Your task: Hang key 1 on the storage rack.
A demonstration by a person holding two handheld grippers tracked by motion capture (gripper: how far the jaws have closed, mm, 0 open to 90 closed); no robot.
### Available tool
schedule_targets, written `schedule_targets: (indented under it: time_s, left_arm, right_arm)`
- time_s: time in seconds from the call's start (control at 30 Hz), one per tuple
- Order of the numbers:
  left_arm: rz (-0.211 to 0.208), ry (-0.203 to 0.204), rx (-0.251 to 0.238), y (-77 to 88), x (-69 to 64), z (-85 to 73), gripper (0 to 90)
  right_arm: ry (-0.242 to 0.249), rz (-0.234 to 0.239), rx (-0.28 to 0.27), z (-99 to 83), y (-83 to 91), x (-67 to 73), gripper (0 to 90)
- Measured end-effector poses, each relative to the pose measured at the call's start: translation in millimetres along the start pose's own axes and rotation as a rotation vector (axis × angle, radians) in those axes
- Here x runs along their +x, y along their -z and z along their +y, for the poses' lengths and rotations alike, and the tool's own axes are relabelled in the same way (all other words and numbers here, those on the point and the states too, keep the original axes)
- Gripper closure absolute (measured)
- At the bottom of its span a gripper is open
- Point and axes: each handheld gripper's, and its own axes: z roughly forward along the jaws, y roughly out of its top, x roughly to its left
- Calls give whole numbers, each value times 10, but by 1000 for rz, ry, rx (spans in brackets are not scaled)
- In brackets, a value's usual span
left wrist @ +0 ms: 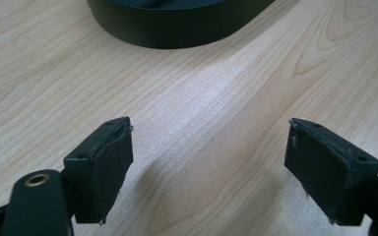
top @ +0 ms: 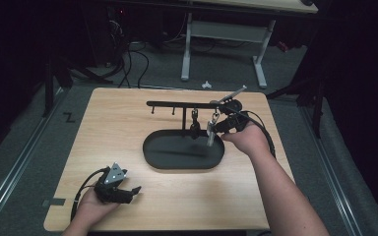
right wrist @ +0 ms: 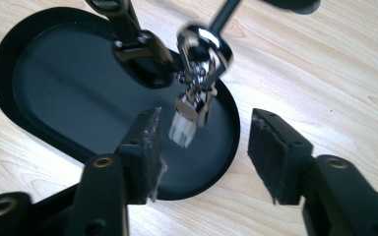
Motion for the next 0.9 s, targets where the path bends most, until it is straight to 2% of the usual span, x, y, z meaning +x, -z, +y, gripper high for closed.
schedule_targets:
  time_s: [0.2,0.37,0.4,0.57,0.6,0.7,0.9]
  left_arm:
    - [-1,3,0,3,5,-1,190]
    - [0,6,-2,-1,3,-7,190]
    - [0,8,-3,-2,4,-7,190]
    - [-6,7,-4,-12,-8,4,190]
    - [-7,1,-2,-12,-9,11,191]
    - [-9,-2,-6,-16,-10,24,191]
    - [-12,-3,-5,-33,-4,30,192]
  right_arm:
    - [-16,9,-9,-149,-69,-89,398]
    - [-48,11,-42,-331,-118,-166,373]
    - [-46,8,-53,-406,-142,-172,370]
    - [-26,-8,-73,-550,-195,-162,358]
    - [-49,0,-86,-638,-235,-172,356]
    - [-68,4,-92,-708,-272,-178,355]
    - [-88,19,-147,-895,-344,-219,326]
